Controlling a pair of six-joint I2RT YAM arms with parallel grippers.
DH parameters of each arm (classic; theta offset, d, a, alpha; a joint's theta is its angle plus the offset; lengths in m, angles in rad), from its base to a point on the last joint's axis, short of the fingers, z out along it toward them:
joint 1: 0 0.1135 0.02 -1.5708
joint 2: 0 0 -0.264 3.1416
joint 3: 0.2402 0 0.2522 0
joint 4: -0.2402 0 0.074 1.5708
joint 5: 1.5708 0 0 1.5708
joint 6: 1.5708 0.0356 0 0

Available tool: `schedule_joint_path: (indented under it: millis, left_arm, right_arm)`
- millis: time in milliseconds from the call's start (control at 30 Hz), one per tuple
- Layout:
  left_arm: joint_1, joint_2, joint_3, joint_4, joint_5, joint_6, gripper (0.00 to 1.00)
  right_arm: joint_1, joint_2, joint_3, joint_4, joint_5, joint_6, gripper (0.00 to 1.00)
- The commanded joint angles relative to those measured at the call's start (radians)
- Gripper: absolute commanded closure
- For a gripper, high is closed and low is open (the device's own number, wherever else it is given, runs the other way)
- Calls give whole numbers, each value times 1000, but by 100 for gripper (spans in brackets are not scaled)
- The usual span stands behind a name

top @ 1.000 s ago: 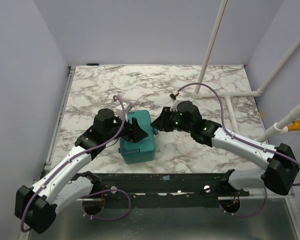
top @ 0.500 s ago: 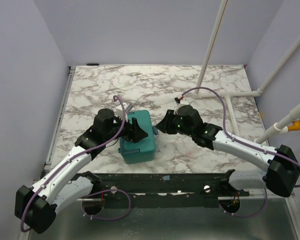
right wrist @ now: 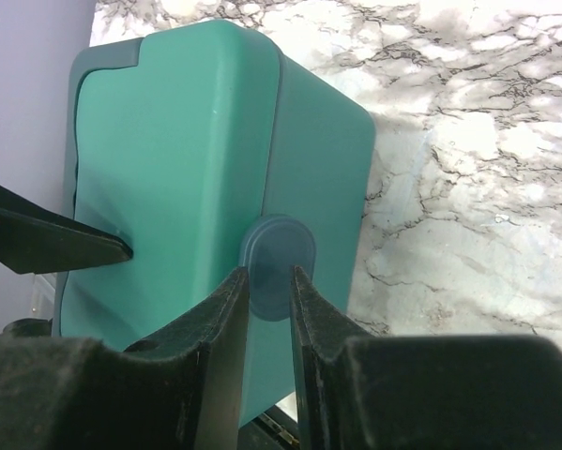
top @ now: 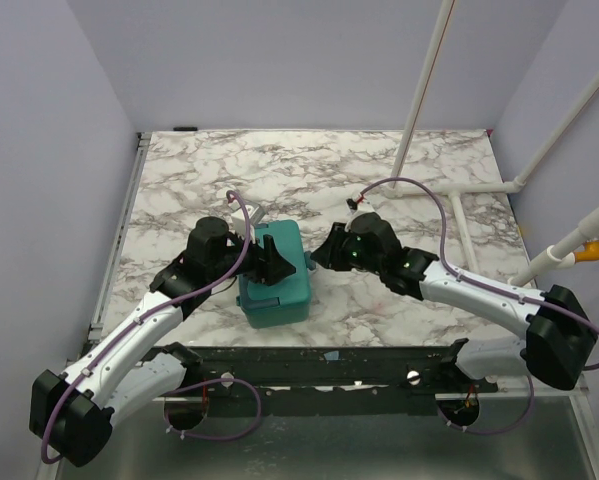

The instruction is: Organize the medicine kit

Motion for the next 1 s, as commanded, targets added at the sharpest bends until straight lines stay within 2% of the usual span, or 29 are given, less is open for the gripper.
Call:
schedule_joint_path:
  millis: [0, 400, 800, 967]
  left_arm:
    - [-11, 27, -20, -152, -31, 12, 36]
    - [-13, 32, -17, -151, -31, 14, 36]
    - [-14, 38, -18, -151, -31, 14, 36]
    - [-15, 44, -20, -151, -34, 14, 36]
  right_arm:
    - [7, 23, -12, 34, -6, 9, 74]
    - [7, 56, -10, 83, -35, 8, 74]
    - [7, 66, -57, 128, -41, 52, 80]
    - [6, 72, -89, 173, -90, 85, 81]
